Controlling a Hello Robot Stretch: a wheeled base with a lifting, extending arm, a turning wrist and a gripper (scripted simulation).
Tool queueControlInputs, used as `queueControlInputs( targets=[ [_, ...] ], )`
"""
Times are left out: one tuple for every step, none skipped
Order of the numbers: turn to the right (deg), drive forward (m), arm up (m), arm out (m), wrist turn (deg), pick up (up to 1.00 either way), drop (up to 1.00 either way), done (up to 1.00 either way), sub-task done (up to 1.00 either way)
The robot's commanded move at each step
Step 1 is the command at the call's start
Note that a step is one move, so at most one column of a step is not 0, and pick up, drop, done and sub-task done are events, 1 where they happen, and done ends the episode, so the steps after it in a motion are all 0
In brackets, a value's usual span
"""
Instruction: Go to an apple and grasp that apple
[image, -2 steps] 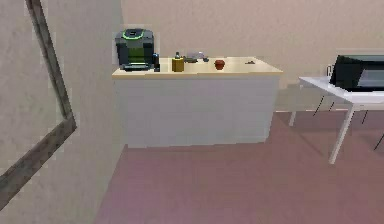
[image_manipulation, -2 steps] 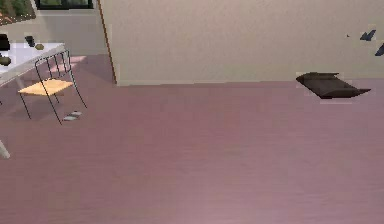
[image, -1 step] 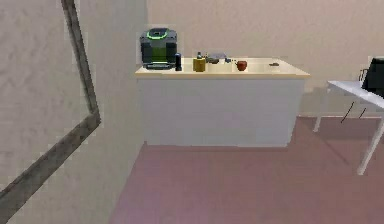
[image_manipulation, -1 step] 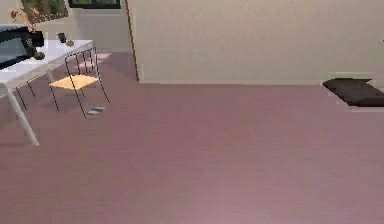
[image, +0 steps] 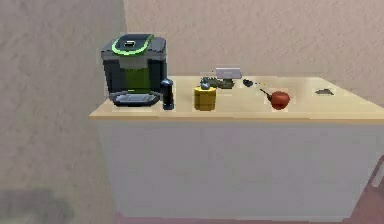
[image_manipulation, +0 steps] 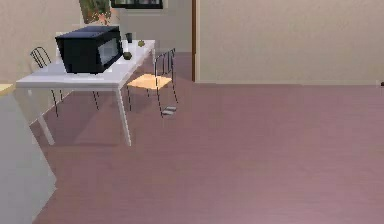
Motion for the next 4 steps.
queueControlInputs(
  targets=[
    [0.0, 0.45, 0.0, 0.0, 0.0, 0.0, 0.0, 0.0, 0.0],
    [-45.0, 0.0, 0.0, 0.0, 0.0, 0.0, 0.0, 0.0, 0.0],
    [0.0, 0.0, 0.5, 0.0, 0.0, 0.0, 0.0, 0.0, 0.0],
    [0.0, 0.0, 0.38, 0.0, 0.0, 0.0, 0.0, 0.0, 0.0]
  ],
)
